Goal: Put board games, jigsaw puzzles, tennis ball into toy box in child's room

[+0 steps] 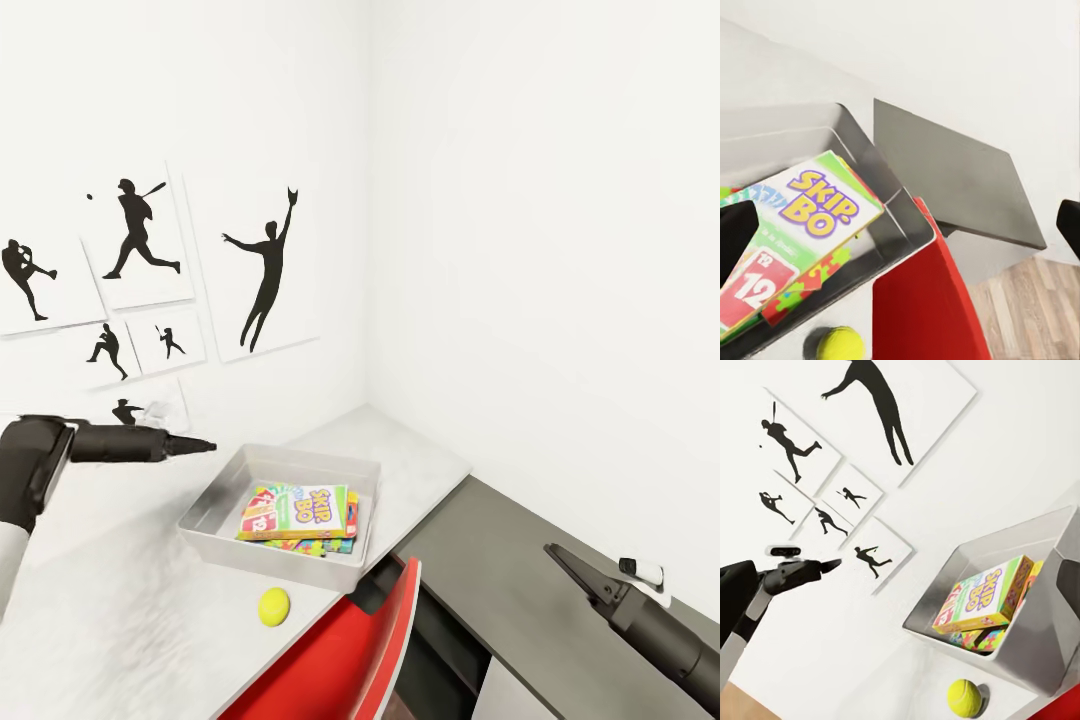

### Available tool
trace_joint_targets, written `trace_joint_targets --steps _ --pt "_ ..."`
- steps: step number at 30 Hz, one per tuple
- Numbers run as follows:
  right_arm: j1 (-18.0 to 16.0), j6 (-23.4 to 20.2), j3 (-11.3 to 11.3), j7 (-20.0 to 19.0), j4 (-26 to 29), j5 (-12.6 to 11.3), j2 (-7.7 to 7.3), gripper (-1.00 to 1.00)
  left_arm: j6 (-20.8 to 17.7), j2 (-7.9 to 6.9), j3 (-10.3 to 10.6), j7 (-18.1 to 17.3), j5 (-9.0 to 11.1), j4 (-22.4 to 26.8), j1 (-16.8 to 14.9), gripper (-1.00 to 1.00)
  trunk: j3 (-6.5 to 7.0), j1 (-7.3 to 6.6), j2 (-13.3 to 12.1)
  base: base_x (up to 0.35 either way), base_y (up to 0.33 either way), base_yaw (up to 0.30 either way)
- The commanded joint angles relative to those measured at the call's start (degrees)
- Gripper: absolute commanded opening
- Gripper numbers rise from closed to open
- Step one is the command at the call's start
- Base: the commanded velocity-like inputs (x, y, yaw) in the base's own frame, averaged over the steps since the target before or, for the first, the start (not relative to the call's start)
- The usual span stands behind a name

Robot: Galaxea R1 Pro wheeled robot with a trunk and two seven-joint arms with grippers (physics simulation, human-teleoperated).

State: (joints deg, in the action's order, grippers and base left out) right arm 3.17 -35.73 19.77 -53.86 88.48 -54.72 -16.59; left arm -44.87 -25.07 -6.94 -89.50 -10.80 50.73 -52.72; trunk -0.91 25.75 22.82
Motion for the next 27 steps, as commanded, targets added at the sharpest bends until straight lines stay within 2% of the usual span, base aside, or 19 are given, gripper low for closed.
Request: trace_joint_targets --steps 1,3,5,7,9,10,15,21,27 --pt "0.0 -0.4 0.0 0.1 0.0 -0.4 -0.02 1.00 -0.7 -1.27 -1.5 -0.5 -0.5 0.1 0.2 1.00 -0.10 0.04 0.1 0.000 0.000 0.000" --pt "0.0 -0.4 0.0 0.1 0.0 -0.4 -0.04 1.00 -0.7 -2.74 -3.8 -0.5 0.0 0.1 0.6 1.00 -0.10 0.04 0.1 0.000 0.000 0.000" --pt "0.0 -0.4 0.0 0.1 0.0 -0.4 -0.03 1.00 -0.7 -3.39 -5.4 -0.5 0.8 0.1 1.4 1.00 -0.10 0.04 0.1 0.000 0.000 0.000" --pt "0.0 -0.4 0.0 0.1 0.0 -0.4 -0.03 1.00 -0.8 -4.41 -9.0 -0.5 4.7 0.1 4.9 1.00 -0.10 0.04 0.1 0.000 0.000 0.000" --pt "0.0 -0.4 0.0 0.1 0.0 -0.4 -0.02 1.00 -0.8 -4.85 -10.2 -0.5 7.2 0.1 7.1 1.00 -0.10 0.04 0.1 0.000 0.000 0.000" --pt "0.0 -0.3 0.0 0.1 0.0 -0.4 -0.02 1.00 -0.9 -5.42 -11.4 -0.5 10.9 0.2 10.2 1.00 -0.10 0.04 0.1 0.000 0.000 0.000" --pt "0.0 -0.2 0.0 0.1 0.0 -0.4 -0.02 1.00 -0.7 -6.44 -12.4 -0.5 15.6 0.2 15.5 1.00 -0.10 0.04 0.1 -0.021 0.000 0.000" --pt "0.0 -0.1 0.0 0.1 0.0 -0.4 0.20 1.00 -0.7 -6.90 -13.1 -0.5 17.5 0.1 20.0 1.00 -0.10 0.04 0.1 -0.113 -0.001 0.000" --pt "0.0 0.0 0.0 0.1 0.0 -0.4 0.31 1.00 -0.6 -6.58 -14.4 -0.5 19.7 0.0 24.6 1.00 -0.10 0.04 0.1 -0.202 -0.081 0.000"
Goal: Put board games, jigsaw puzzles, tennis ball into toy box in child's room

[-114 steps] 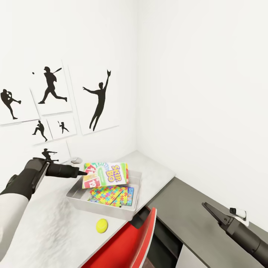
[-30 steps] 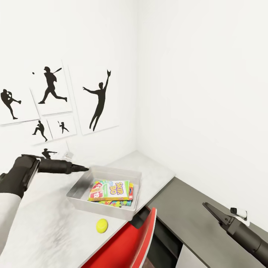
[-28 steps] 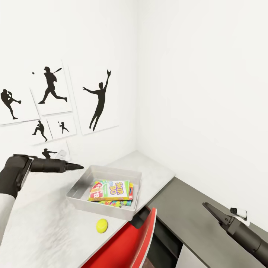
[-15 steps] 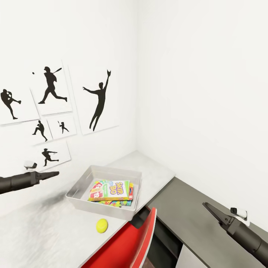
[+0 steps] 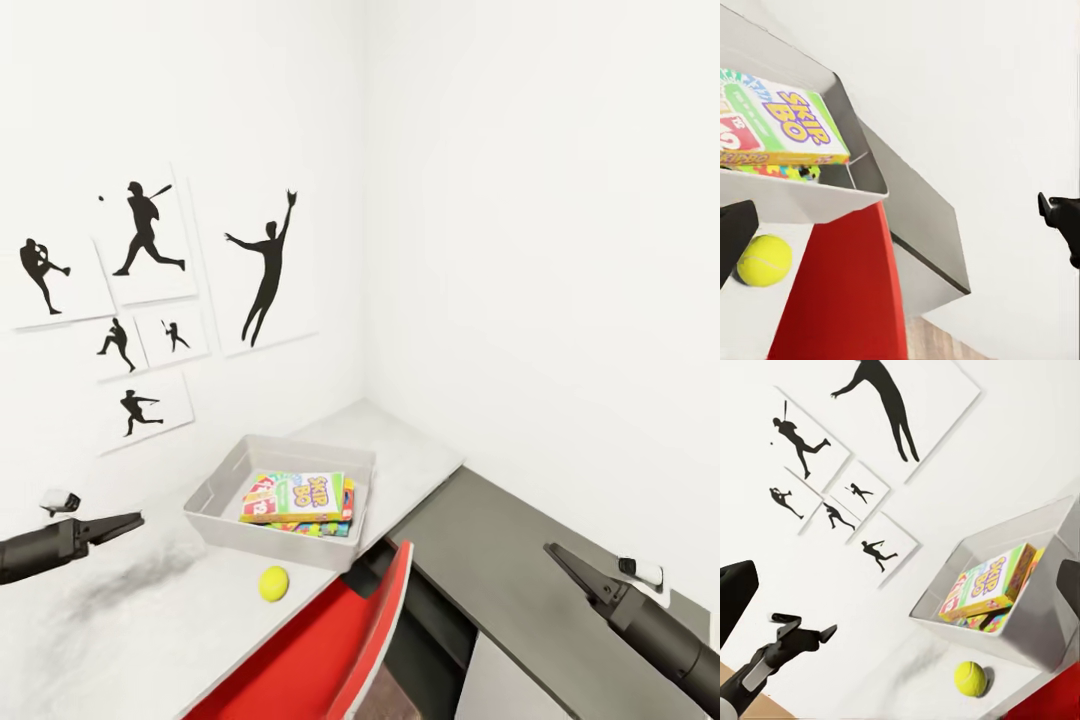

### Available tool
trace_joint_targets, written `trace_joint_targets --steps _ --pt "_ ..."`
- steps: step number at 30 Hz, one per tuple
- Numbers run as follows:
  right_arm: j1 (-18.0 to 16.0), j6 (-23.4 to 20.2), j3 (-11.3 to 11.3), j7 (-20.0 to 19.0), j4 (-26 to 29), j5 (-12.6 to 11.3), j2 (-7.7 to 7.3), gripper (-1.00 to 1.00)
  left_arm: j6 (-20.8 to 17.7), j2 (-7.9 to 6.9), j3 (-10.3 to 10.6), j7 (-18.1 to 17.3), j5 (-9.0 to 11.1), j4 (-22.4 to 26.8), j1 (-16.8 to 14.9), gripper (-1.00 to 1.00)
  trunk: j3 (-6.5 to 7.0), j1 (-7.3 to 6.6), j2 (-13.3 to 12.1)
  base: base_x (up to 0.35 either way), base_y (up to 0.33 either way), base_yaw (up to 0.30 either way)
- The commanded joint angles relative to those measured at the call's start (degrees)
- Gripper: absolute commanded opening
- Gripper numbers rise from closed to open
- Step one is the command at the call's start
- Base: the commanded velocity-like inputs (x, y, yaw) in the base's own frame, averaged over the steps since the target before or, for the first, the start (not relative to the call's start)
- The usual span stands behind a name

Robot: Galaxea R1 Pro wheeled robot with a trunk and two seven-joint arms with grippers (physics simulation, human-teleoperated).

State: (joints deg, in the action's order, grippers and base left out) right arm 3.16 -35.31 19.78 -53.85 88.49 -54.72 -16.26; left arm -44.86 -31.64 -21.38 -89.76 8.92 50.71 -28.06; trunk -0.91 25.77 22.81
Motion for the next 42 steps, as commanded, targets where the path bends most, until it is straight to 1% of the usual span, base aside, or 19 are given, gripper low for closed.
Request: trace_joint_targets --steps 1,8,15,20,29,35,42 --pt "0.0 -0.4 0.0 0.1 0.0 -0.4 -0.01 1.00 -0.7 0.00 -0.1 -0.2 0.3 0.0 0.3 1.00 -0.09 0.01 0.1 -0.241 -0.147 0.000" --pt "0.0 -0.3 0.1 0.1 0.0 -0.3 0.00 1.00 -0.7 -0.27 -0.5 -0.2 3.6 0.1 1.6 1.00 0.01 0.01 0.1 -0.240 -0.164 0.007" --pt "0.0 -0.2 0.0 0.1 0.0 -0.2 0.01 1.00 -0.5 -0.45 -0.6 -0.2 4.6 -0.2 2.1 1.00 0.47 0.01 0.1 -0.125 -0.113 0.112" --pt "0.0 -0.1 0.0 0.1 0.0 -0.2 0.04 1.00 -0.5 -0.50 -0.6 -0.2 4.7 -0.2 2.2 1.00 0.67 0.01 0.1 -0.027 -0.026 0.150" --pt "0.0 -0.1 -0.2 0.1 0.1 0.0 0.09 1.00 -0.5 -0.52 -0.6 -0.2 4.7 -0.3 2.3 1.00 0.73 0.01 0.1 -0.010 0.011 0.026" --pt "0.0 -0.1 -0.1 0.0 0.1 1.9 0.09 1.00 -0.5 -0.52 -0.6 -0.2 4.6 -0.3 2.3 1.00 0.73 0.01 0.1 -0.078 0.132 0.003" --pt "0.0 -0.1 -0.1 0.1 0.1 2.6 0.09 1.00 -0.5 -0.52 -0.6 -0.2 4.6 -0.3 2.3 1.00 0.73 0.01 0.1 -0.118 0.179 0.007"
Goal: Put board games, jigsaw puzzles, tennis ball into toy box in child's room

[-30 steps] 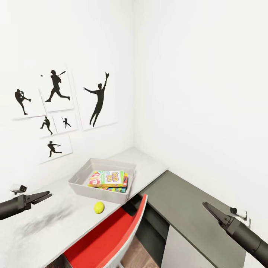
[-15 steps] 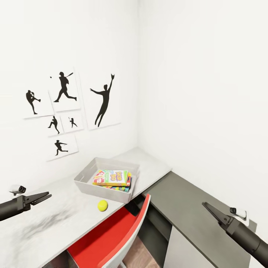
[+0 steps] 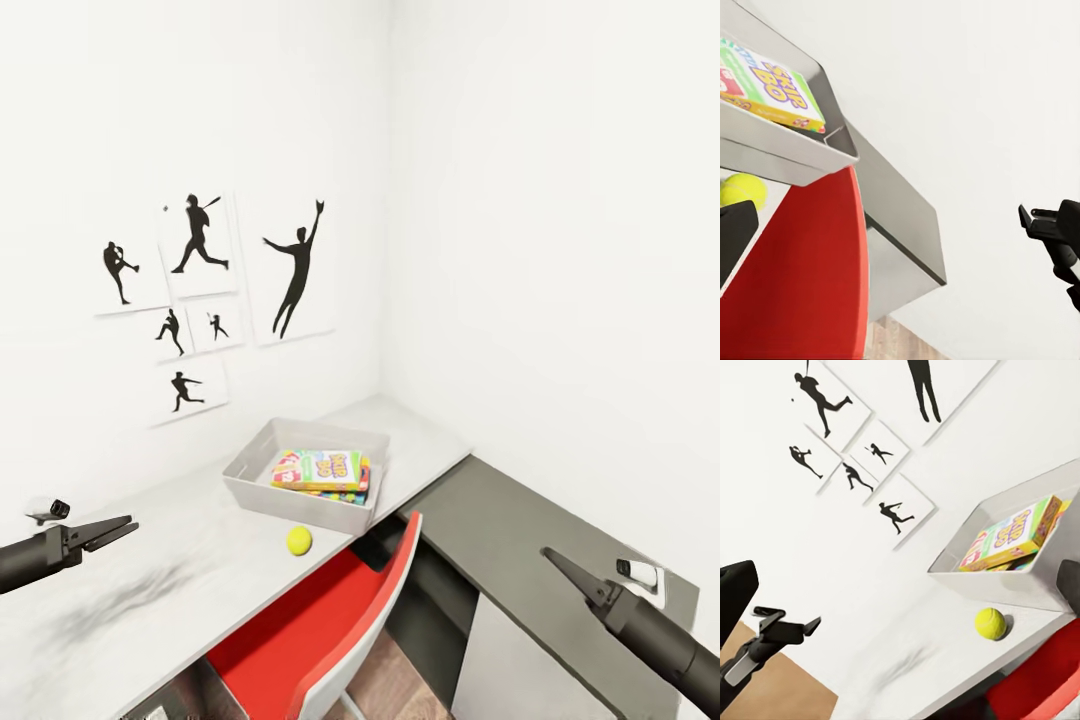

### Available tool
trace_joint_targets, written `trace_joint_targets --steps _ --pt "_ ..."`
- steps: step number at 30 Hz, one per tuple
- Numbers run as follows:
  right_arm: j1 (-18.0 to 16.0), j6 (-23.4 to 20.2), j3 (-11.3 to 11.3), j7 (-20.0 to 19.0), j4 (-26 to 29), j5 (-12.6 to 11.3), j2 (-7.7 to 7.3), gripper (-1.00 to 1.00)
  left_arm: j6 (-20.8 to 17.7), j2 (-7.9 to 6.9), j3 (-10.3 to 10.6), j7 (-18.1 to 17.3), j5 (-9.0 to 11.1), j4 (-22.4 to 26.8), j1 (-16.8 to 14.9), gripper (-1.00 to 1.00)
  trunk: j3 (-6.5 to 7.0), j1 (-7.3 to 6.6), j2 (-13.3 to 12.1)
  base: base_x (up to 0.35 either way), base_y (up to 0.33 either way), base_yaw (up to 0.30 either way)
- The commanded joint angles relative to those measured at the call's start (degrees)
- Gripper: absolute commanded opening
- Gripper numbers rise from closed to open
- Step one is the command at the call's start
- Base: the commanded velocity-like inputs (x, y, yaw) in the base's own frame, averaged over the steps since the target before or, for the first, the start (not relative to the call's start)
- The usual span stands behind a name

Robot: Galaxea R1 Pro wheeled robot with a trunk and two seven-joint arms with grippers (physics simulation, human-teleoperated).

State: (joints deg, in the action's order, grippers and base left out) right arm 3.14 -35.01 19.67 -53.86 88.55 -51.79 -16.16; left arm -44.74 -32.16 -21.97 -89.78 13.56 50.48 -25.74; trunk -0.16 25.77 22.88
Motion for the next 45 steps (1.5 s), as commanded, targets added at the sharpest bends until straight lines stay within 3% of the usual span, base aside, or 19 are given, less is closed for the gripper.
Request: trace_joint_targets --steps 1,20,29,34,39,45 --pt "0.0 -0.4 0.0 0.1 0.0 -0.3 -0.01 1.00 -0.6 -0.01 0.0 -0.2 0.0 0.0 0.0 1.00 -0.02 0.01 0.0 -0.080 0.151 0.072" --pt "0.0 -0.4 0.0 0.3 0.3 0.0 -0.01 1.00 -1.1 -0.02 0.0 -0.2 0.2 0.0 0.0 1.00 0.44 0.01 0.0 -0.014 0.026 0.239" --pt "0.0 -1.2 0.4 3.2 1.4 0.5 -0.30 1.00 -1.1 0.06 0.0 -0.2 0.1 0.0 0.0 1.00 0.67 0.01 0.0 0.000 0.000 0.274" --pt "-1.5 -6.4 1.1 8.2 1.8 0.5 -1.00 1.00 -1.8 0.31 0.2 -0.2 -0.1 0.0 0.0 1.00 0.70 0.01 0.0 0.000 0.000 0.194" --pt "-6.5 -14.0 3.6 14.5 2.0 0.6 -1.00 1.00 -2.5 0.37 0.2 -0.2 0.0 0.0 0.0 1.00 0.71 0.01 0.0 0.000 0.000 0.047" --pt "-7.7 -15.2 4.0 15.8 2.0 0.6 -0.98 1.00 -2.5 0.37 0.2 -0.2 0.2 0.0 0.0 1.00 0.71 0.01 0.0 0.000 0.000 0.007"
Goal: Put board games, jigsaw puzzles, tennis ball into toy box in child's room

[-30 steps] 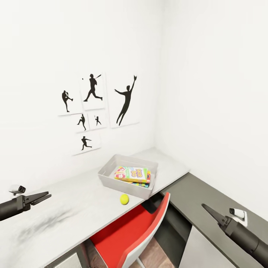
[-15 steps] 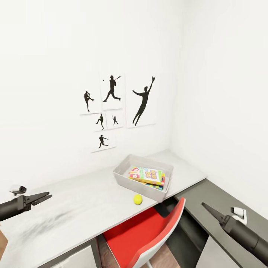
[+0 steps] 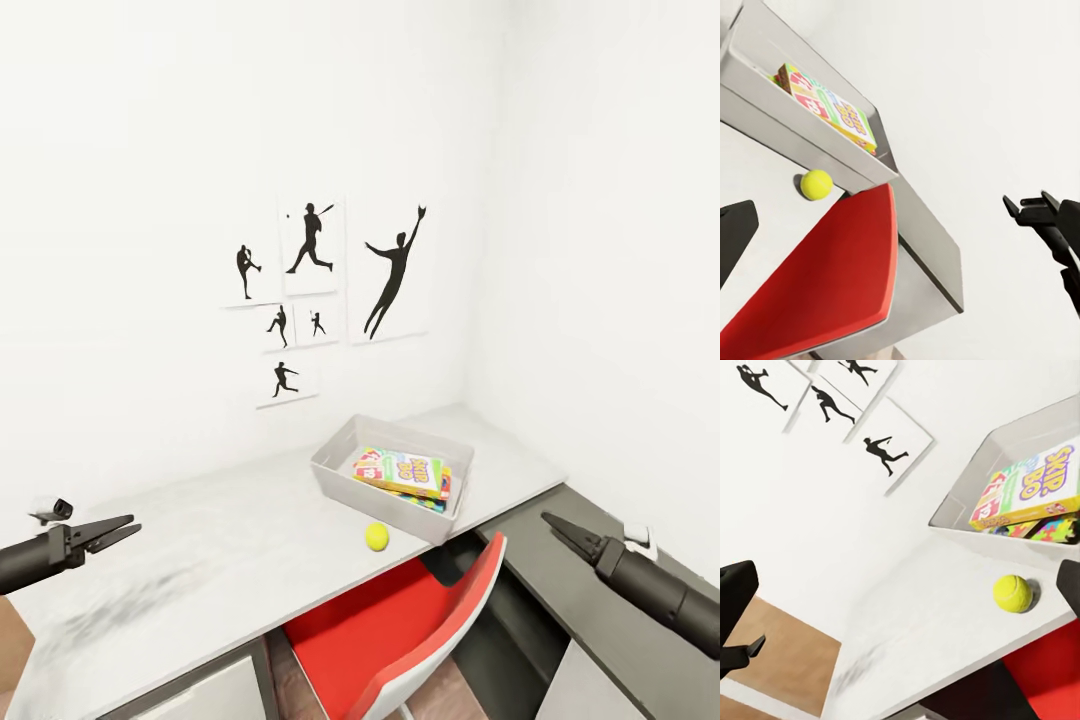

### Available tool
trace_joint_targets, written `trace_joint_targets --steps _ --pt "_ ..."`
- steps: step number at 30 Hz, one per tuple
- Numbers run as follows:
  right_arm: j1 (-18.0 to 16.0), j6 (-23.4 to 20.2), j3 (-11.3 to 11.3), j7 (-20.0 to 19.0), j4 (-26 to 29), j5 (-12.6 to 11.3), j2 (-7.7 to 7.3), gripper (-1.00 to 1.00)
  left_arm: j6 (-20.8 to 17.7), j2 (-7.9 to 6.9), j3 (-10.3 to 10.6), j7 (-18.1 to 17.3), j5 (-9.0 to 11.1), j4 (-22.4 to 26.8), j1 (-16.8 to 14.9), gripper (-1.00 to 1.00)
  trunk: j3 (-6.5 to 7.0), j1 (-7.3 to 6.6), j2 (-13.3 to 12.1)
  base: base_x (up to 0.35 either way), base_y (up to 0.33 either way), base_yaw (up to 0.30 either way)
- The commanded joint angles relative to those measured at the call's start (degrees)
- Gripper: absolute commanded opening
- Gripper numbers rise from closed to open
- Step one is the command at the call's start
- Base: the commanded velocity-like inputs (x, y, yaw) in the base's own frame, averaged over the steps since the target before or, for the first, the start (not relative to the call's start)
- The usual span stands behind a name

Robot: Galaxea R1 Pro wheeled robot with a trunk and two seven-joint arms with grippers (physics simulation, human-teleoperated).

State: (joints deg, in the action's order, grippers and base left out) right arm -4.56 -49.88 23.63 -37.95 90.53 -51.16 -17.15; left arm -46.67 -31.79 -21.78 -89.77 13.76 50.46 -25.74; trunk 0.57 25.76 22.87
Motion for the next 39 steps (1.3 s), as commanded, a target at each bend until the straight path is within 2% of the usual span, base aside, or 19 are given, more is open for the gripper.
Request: trace_joint_targets --steps 1,8,12,16,18,19,20,26,27,28,32,36,37,39 --pt "-0.2 -0.4 0.1 0.0 0.0 0.0 0.00 1.00 -0.6 0.02 0.0 -0.2 0.0 0.0 0.0 1.00 -0.02 0.02 0.0 0.000 0.000 0.003" --pt "-2.2 -1.6 0.2 2.7 0.1 0.0 -0.13 1.00 -0.7 0.10 0.0 -0.2 0.0 0.0 0.0 1.00 -0.02 0.02 0.0 -0.045 0.015 0.001" --pt "-5.0 -4.3 0.0 6.5 0.1 0.0 -0.04 1.00 -0.7 0.03 0.0 -0.2 0.0 0.0 0.0 1.00 -0.02 0.02 0.0 -0.200 0.114 0.000" --pt "-9.7 -8.4 -0.8 13.0 0.1 -0.1 0.46 1.00 -0.7 -0.06 -0.1 -0.2 0.0 0.0 0.0 1.00 -0.02 0.02 0.0 -0.148 0.097 0.000" --pt "-11.3 -9.1 -1.5 15.3 0.1 -0.1 0.52 1.00 -0.7 -0.08 -0.1 -0.2 0.0 0.0 0.0 1.00 -0.02 0.02 0.0 -0.063 0.041 0.000" --pt "-12.2 -9.4 -2.1 16.3 0.1 -0.2 0.56 1.00 -0.7 -0.09 -0.1 -0.2 0.1 0.0 0.0 1.00 -0.02 0.02 0.0 -0.045 0.029 0.000" --pt "-13.9 -9.7 -3.7 18.4 0.1 -0.2 0.60 1.00 -0.7 -0.10 -0.1 -0.2 0.1 0.0 0.0 1.00 -0.02 0.02 0.0 -0.029 0.019 0.000" --pt "-18.4 -10.1 -9.6 23.9 -0.1 -0.4 0.69 1.00 -0.6 -0.13 -0.1 -0.2 0.1 0.0 0.0 1.00 -0.02 0.02 0.0 -0.014 0.009 0.000" --pt "-19.8 -10.1 -11.5 25.8 -0.3 -0.4 0.75 1.00 -0.6 -0.16 -0.1 -0.2 0.1 0.0 0.0 1.00 -0.02 0.02 0.0 -0.005 0.003 0.000" --pt "-19.8 -10.1 -11.5 25.8 -0.3 -0.4 0.75 1.00 -0.6 -0.16 -0.1 -0.2 0.1 0.0 0.0 1.00 -0.02 0.02 0.0 -0.005 0.003 0.000" --pt "-22.7 -10.1 -15.4 31.5 -1.2 -0.4 1.14 1.00 -0.7 -0.20 -0.1 -0.2 0.1 0.0 0.0 1.00 -0.02 0.02 0.0 -0.002 0.002 0.000" --pt "-24.6 -10.1 -18.5 37.0 -2.3 -0.4 2.51 1.00 -0.7 -0.26 -0.1 -0.2 0.1 0.0 0.0 1.00 -0.02 0.02 0.0 -0.001 0.000 0.000" --pt "-25.5 -10.1 -19.9 39.7 -2.8 -0.4 3.63 1.00 -0.7 -0.27 -0.1 -0.2 0.1 0.0 0.0 1.00 -0.02 0.02 0.0 0.000 0.000 0.000" --pt "-26.5 -10.1 -21.1 42.4 -3.6 -0.4 4.90 1.00 -0.7 -0.28 -0.1 -0.2 0.1 0.0 0.0 1.00 -0.02 0.02 0.0 0.000 0.000 0.000"
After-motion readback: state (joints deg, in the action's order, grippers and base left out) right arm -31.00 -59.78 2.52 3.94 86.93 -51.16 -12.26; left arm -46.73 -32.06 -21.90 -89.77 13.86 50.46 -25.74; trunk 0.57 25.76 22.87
